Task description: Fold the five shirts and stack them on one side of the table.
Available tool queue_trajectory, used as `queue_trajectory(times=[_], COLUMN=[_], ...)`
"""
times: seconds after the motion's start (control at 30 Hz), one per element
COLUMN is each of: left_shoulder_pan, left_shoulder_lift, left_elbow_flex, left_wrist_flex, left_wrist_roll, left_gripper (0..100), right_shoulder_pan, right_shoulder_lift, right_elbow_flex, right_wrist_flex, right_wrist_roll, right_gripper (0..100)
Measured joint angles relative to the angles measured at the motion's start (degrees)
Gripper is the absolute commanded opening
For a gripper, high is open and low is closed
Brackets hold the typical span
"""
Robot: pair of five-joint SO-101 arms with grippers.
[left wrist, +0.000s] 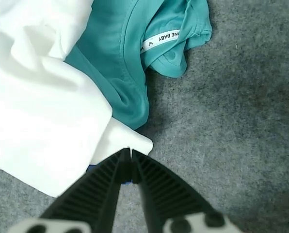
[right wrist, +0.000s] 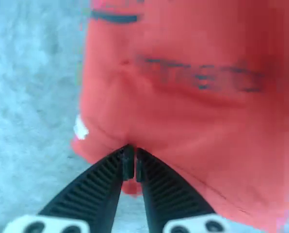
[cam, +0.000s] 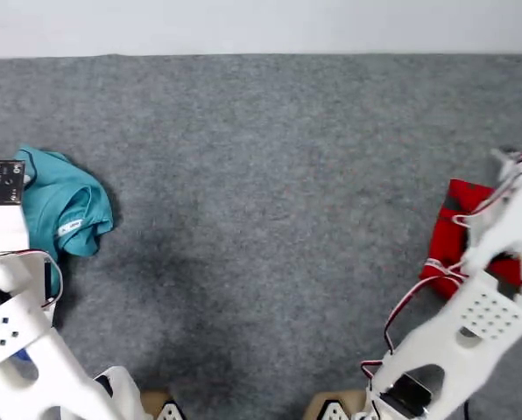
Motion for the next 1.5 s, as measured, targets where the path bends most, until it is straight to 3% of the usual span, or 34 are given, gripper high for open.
queue_trajectory(times=[0.3,0.53,0.83,1.1,1.37,1.5], left_shoulder_pan=[0.0,0.0,0.0,0.0,0.0,0.0], left_shoulder_lift=[0.0,0.0,0.0,0.0,0.0,0.0], left_elbow_flex=[0.0,0.0,0.0,0.44,4.75,4.75], left_wrist_flex=[0.18,0.18,0.18,0.18,0.09,-0.53], left_wrist_roll=[0.0,0.0,0.0,0.0,0.0,0.0], left_gripper=[1,1,1,1,1,1], right_shoulder_pan=[-3.87,-3.87,-5.27,-11.16,-10.73,-7.56], right_shoulder_lift=[2.99,-7.12,-1.85,4.22,-5.63,-7.21], right_elbow_flex=[1.14,1.49,2.46,2.46,2.55,2.55], right_wrist_flex=[0.0,-0.53,-8.35,-0.18,-0.53,-6.95], right_wrist_roll=[-2.2,1.23,1.41,0.88,4.57,5.1], right_gripper=[0.9,0.9,0.9,0.9,0.9,0.9])
